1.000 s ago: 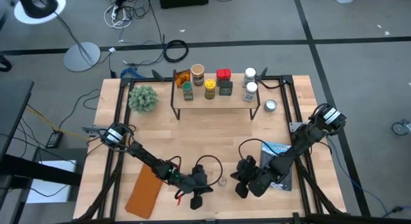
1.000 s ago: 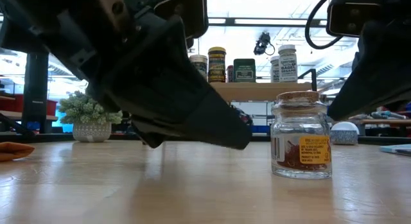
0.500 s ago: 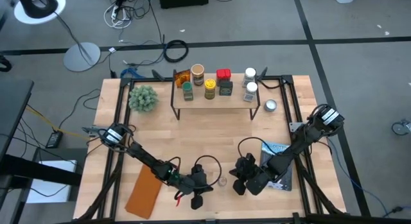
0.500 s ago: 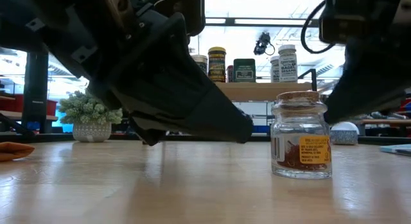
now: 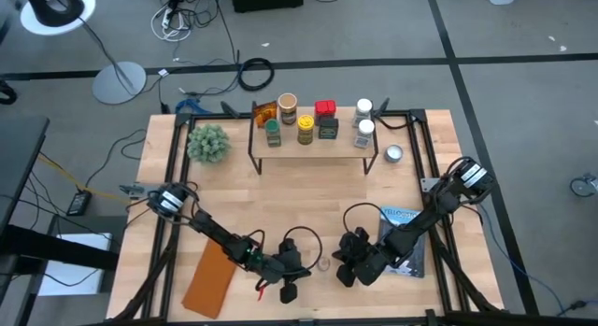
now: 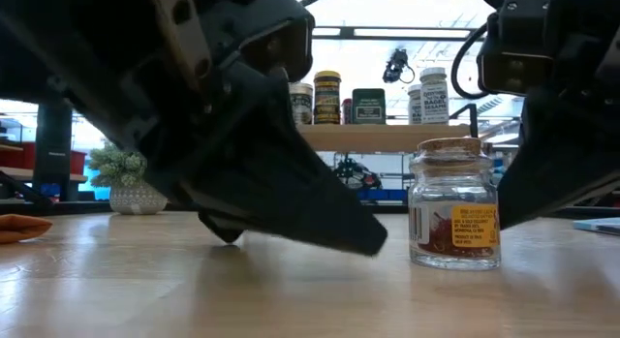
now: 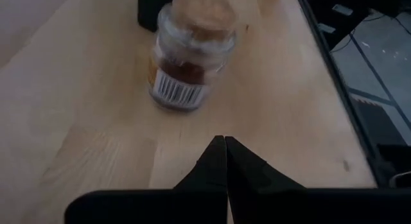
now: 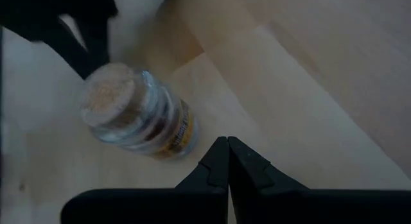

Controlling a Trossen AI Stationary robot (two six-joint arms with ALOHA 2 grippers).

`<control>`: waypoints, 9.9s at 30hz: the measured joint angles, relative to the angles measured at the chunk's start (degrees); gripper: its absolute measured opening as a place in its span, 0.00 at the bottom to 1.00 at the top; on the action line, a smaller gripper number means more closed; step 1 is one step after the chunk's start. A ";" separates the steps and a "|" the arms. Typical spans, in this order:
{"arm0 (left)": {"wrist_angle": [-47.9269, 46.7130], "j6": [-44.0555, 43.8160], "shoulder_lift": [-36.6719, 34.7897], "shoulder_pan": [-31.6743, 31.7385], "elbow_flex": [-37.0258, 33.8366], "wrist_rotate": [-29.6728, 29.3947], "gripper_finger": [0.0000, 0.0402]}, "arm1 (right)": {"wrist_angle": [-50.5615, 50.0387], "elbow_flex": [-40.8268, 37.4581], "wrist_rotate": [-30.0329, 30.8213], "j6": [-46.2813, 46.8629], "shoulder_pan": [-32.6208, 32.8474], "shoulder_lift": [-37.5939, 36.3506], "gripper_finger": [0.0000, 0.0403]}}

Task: Shelf spices
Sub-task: Put the brown seasoning bottle on the shelf

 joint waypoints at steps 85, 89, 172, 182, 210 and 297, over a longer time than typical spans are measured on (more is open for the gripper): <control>6.26 -1.27 1.75 1.51 0.25 4.98 0.00 | 3.75 0.00 -5.72 2.96 0.09 0.00 0.00; 6.25 -0.83 1.75 1.89 0.27 4.35 0.00 | 5.28 0.00 -6.20 2.84 0.09 0.00 0.00; 31.78 19.56 -27.19 2.21 -38.19 -3.61 0.00 | -43.45 38.14 -16.26 -22.47 -8.31 -0.02 0.23; 31.76 19.49 -27.19 2.21 -38.19 -3.59 0.00 | -43.18 38.16 -16.23 -27.13 -8.69 -0.02 0.57; 31.61 19.47 -27.14 2.27 -38.19 -3.72 0.00 | -41.58 38.39 -16.04 -22.03 -7.63 2.25 0.69; 29.38 16.54 -27.14 2.36 -38.17 -5.14 0.00 | -78.07 59.58 -25.37 -39.64 -16.95 16.63 0.46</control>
